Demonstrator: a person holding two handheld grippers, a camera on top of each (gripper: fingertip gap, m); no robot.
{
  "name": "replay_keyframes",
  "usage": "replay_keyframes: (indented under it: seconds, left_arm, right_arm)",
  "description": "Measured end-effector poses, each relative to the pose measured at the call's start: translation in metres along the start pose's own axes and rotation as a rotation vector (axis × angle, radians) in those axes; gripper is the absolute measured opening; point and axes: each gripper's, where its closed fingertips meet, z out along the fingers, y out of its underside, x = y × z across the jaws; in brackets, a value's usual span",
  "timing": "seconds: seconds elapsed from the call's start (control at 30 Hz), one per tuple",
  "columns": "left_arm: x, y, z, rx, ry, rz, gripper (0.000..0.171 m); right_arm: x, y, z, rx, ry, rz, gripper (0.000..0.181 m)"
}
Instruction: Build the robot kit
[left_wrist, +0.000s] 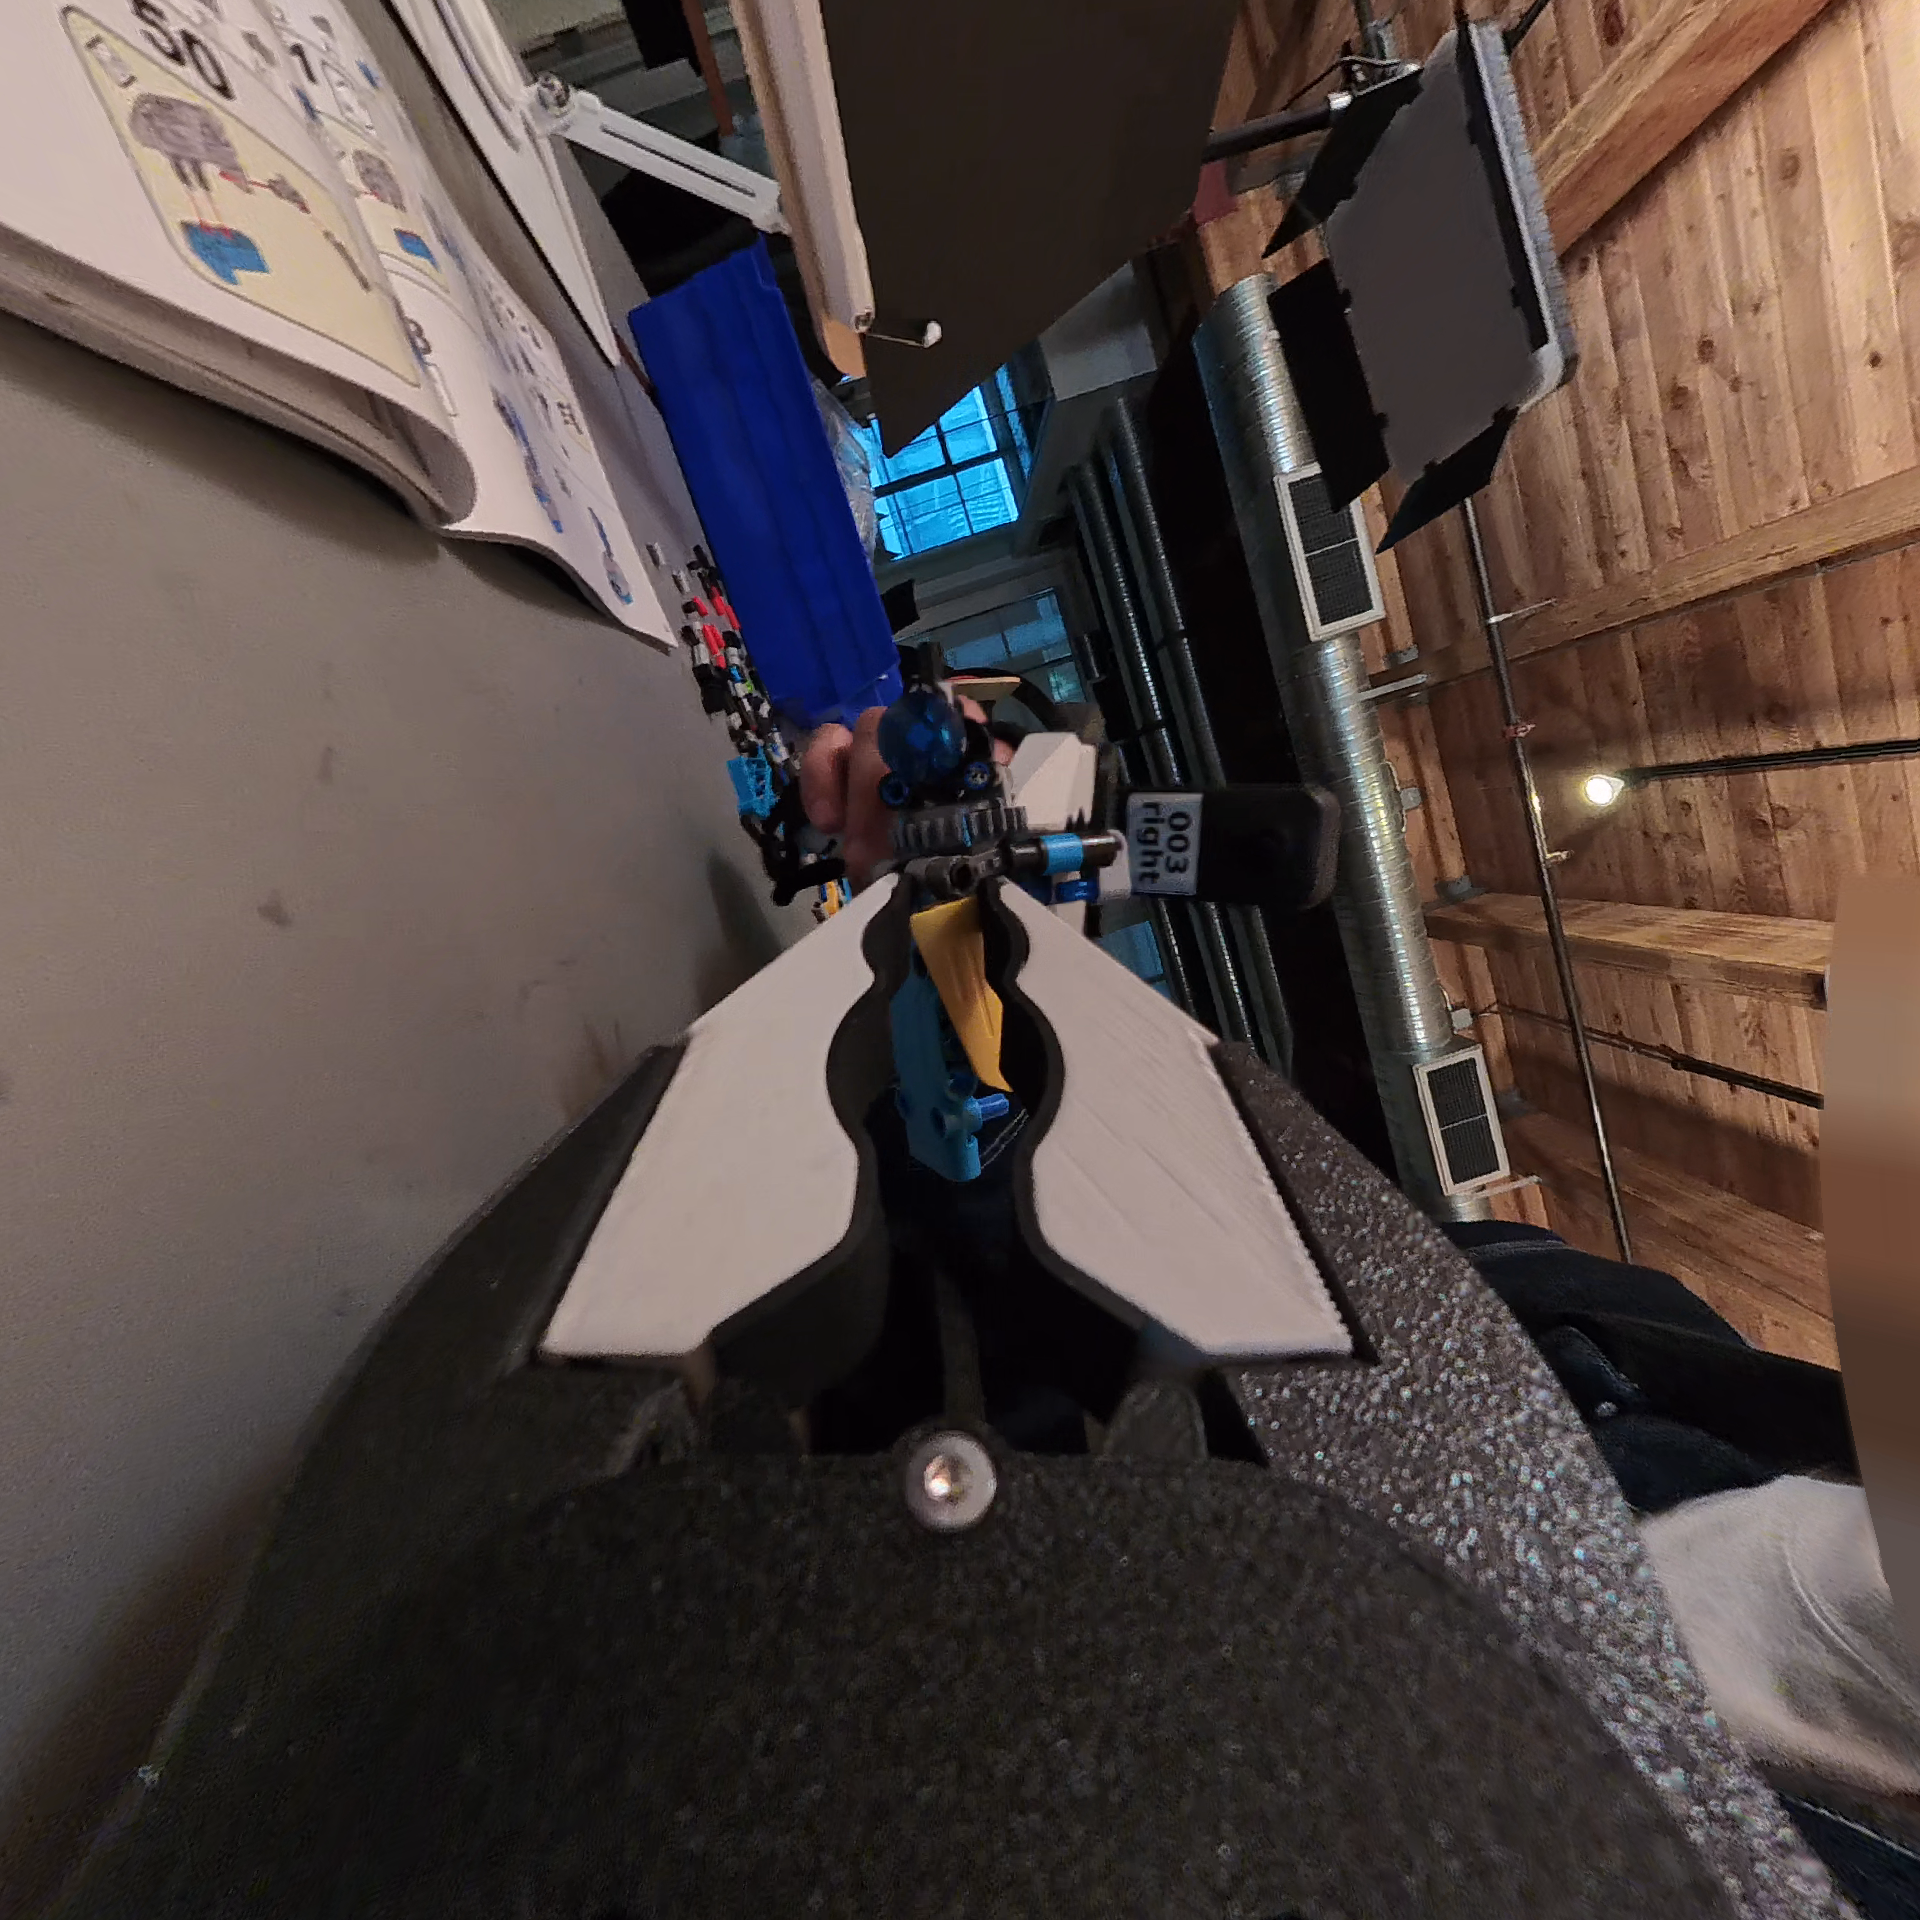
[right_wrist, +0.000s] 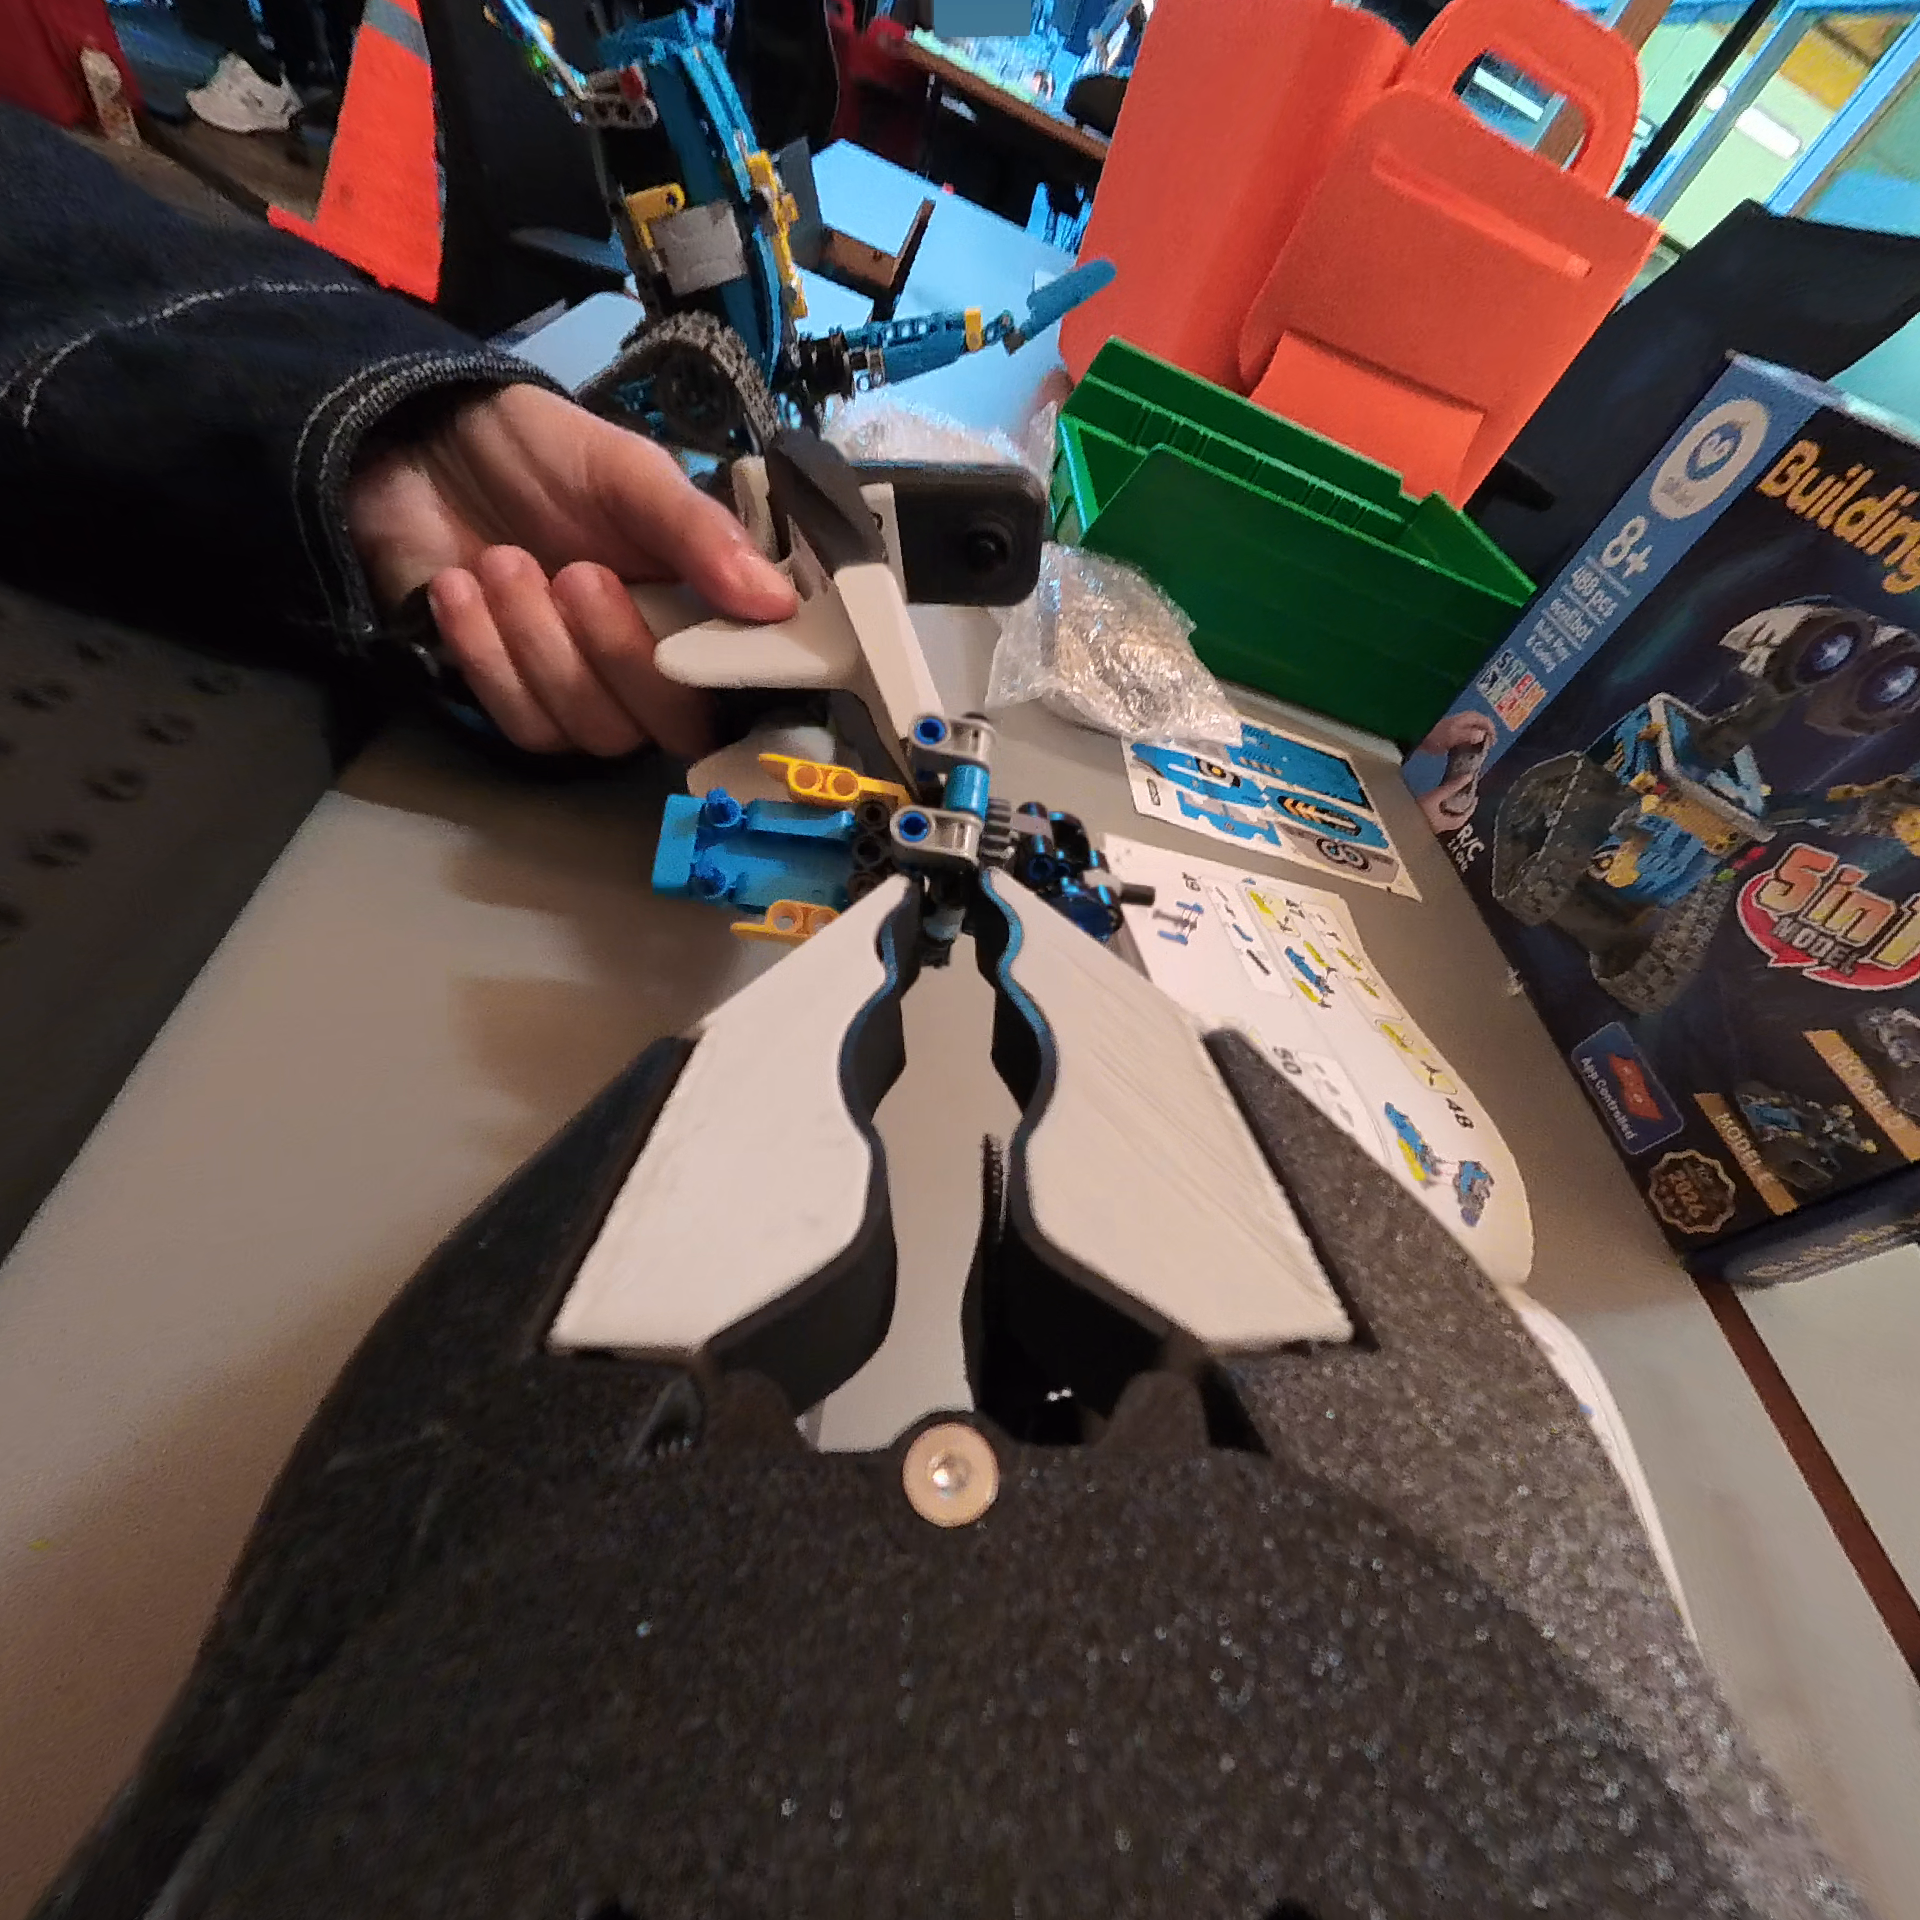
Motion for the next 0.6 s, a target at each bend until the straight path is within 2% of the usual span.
replay_keyframes:
  seconds: [0.17,0.2,0.3,0.37,0.53,0.6]
  left_arm:
    - [-0.011,0.008,0.003,-0.050,-0.097,0.053,0.012]
    - [-0.013,0.009,0.003,-0.053,-0.118,0.075,0.013]
    - [-0.017,0.009,0.002,-0.069,-0.172,0.136,0.012]
    - [-0.017,0.013,0.005,-0.091,-0.182,0.158,0.012]
    - [-0.016,0.013,0.005,-0.092,-0.179,0.162,0.013]
    - [-0.015,0.012,0.005,-0.085,-0.169,0.150,0.012]
  right_arm:
    - [0.001,0.010,-0.019,-0.047,0.006,0.043,0.008]
    - [-0.003,0.019,-0.027,-0.086,-0.017,0.068,0.008]
    - [-0.043,0.061,-0.055,-0.277,-0.209,0.126,0.008]
    - [-0.053,0.080,-0.071,-0.356,-0.260,0.172,0.007]
    - [-0.061,0.089,-0.087,-0.441,-0.345,0.198,0.008]
    - [-0.060,0.092,-0.090,-0.495,-0.361,0.216,0.021]
